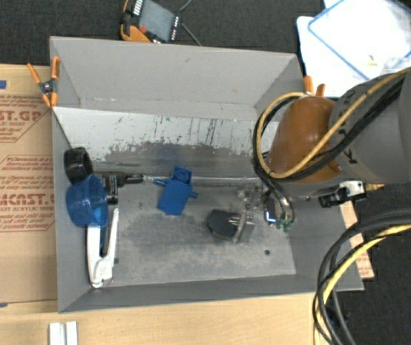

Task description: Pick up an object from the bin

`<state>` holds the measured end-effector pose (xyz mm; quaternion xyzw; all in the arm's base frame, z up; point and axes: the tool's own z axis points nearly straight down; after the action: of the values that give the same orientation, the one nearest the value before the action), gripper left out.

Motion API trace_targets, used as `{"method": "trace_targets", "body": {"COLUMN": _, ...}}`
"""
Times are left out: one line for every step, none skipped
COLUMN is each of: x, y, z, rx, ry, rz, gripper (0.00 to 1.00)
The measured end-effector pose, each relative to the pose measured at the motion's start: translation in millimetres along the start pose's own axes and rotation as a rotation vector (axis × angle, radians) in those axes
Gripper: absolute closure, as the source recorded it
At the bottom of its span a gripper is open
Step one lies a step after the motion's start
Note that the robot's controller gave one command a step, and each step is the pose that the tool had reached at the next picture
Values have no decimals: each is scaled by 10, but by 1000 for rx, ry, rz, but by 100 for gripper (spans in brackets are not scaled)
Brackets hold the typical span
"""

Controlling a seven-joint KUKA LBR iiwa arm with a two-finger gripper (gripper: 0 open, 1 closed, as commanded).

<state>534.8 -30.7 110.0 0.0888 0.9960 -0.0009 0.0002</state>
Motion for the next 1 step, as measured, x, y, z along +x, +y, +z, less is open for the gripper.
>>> {"method": "trace_targets", "body": {"x": 338, "y": 471, "z": 89, "rx": -4, "ry": 0, "rz": 58, "gripper": 100}}
